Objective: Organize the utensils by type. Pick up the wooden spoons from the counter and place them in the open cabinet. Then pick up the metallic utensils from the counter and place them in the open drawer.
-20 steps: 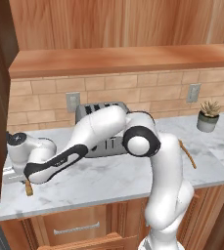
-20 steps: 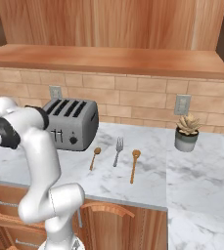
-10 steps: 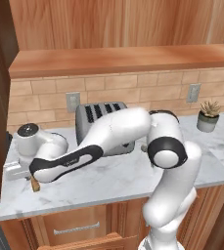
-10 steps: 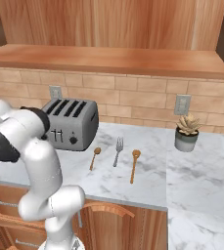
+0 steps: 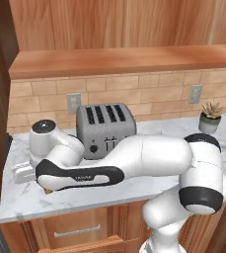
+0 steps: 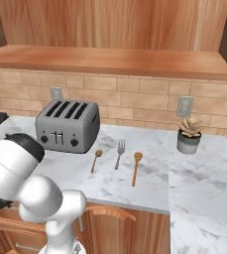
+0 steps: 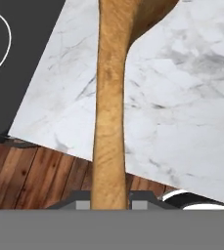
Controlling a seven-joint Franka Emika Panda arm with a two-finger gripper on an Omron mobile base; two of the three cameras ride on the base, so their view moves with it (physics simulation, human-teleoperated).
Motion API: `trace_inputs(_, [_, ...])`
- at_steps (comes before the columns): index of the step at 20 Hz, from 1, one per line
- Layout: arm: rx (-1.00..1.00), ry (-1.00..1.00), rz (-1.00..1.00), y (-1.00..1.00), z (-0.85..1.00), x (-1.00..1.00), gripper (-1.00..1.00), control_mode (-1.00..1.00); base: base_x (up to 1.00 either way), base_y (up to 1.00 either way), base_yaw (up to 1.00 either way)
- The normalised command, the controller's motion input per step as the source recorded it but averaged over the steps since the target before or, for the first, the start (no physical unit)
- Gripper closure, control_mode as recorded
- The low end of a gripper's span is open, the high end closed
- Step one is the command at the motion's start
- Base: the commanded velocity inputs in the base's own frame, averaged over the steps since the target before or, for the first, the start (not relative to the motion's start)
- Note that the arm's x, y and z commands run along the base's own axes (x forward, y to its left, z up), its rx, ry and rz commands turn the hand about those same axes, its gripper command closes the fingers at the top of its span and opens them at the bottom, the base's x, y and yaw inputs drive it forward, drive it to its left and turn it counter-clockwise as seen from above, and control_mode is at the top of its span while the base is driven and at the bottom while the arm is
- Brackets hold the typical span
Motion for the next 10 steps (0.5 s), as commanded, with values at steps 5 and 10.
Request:
trace_inputs(5, [0.09,-0.02,0.16,-0.48,0.48,-0.43,1.0,-1.0,0.0,0.0,0.0])
trace_inputs(10, [0.05,-0.04,0.21,-0.61,0.66,-0.32,1.0,-1.0,0.0,0.0,0.0])
